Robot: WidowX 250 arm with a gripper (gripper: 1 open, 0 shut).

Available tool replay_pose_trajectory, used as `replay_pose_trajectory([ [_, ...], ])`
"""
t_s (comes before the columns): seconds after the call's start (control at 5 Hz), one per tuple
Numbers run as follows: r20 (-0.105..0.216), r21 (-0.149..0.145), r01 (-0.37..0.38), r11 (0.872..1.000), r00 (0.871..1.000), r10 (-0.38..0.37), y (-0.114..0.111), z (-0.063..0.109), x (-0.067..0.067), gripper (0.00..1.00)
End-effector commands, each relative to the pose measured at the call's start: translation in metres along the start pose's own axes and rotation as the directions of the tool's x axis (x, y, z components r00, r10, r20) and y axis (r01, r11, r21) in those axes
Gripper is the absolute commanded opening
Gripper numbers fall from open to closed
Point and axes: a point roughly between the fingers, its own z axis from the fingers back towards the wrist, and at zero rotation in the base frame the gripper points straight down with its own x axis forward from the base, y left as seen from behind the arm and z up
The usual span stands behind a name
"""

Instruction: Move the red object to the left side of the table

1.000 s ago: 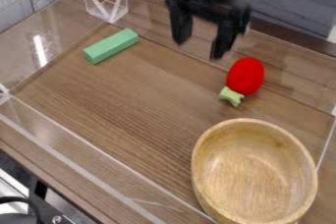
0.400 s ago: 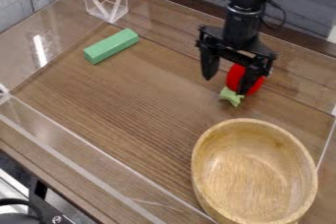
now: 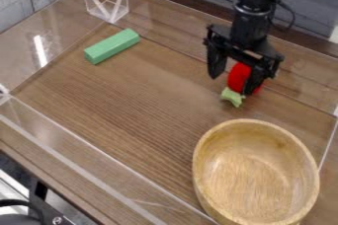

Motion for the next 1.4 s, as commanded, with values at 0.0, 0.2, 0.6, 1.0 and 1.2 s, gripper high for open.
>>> replay_pose_trajectory([
  [0.0,0.086,0.01,0.04,0.999,0.995,-0.041,-0.015,0.026,0.011,1.0],
  [0.2,0.096,0.018,0.04,0.999,0.995,-0.042,-0.021,0.022,0.019,1.0],
  [0.6,0.101,0.026,-0.03,0.999,0.994,0.027,-0.012,0.007,0.033,1.0],
  [1.0,0.128,0.025,-0.1,0.995,0.987,0.096,0.001,0.007,0.028,1.0],
  [1.2,0.148,0.013,-0.127,0.992,0.981,0.123,0.01,0.012,0.018,1.0],
])
